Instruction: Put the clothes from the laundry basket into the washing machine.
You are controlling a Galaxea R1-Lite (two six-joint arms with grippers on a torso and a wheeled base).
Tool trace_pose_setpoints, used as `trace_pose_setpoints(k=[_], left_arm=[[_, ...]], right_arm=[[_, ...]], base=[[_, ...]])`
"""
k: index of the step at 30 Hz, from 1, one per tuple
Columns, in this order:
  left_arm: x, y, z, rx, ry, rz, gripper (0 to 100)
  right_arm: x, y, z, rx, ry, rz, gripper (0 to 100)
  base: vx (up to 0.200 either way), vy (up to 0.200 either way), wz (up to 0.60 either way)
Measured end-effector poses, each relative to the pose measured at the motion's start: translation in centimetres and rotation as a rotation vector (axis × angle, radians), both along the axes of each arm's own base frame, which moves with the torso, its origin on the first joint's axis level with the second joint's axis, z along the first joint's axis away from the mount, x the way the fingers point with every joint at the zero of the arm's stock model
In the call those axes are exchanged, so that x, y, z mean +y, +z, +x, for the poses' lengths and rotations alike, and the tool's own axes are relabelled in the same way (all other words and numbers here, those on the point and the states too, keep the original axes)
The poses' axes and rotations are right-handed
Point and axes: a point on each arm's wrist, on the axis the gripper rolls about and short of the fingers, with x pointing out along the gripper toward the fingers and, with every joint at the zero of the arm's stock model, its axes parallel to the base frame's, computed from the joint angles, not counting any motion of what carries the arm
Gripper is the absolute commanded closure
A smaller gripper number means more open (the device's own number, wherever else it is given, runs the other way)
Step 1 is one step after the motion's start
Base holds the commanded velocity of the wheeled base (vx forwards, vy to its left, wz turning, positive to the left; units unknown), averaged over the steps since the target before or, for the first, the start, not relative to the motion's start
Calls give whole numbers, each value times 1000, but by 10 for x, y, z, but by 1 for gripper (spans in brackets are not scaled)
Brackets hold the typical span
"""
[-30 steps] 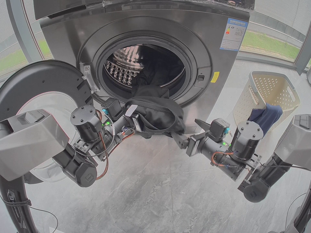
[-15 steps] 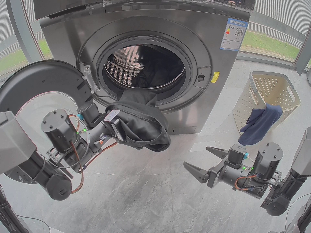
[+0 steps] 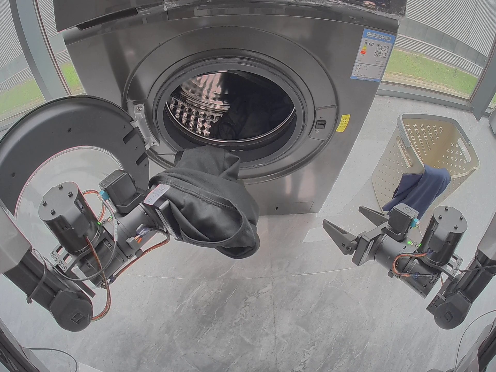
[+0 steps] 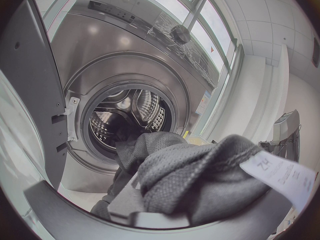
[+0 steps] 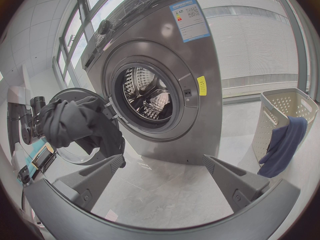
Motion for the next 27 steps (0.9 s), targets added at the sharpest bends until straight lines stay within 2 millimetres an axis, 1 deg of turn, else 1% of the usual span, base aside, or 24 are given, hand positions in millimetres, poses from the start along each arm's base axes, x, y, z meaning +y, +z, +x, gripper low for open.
trace_pose_setpoints(k=[8,16,27], left_arm=[[3,-1,-5,1,-12,14,100],[3,-1,-8,-3,-7,28,100],[4,-2,-8,-14,2,50,100]], right_arm=[[1,6,5,-19,-25,32,0],[2,7,5,-21,-27,36,0],[4,3,4,-7,-21,31,0]], base=[[0,0,0],[0,0,0],[200,0,0]])
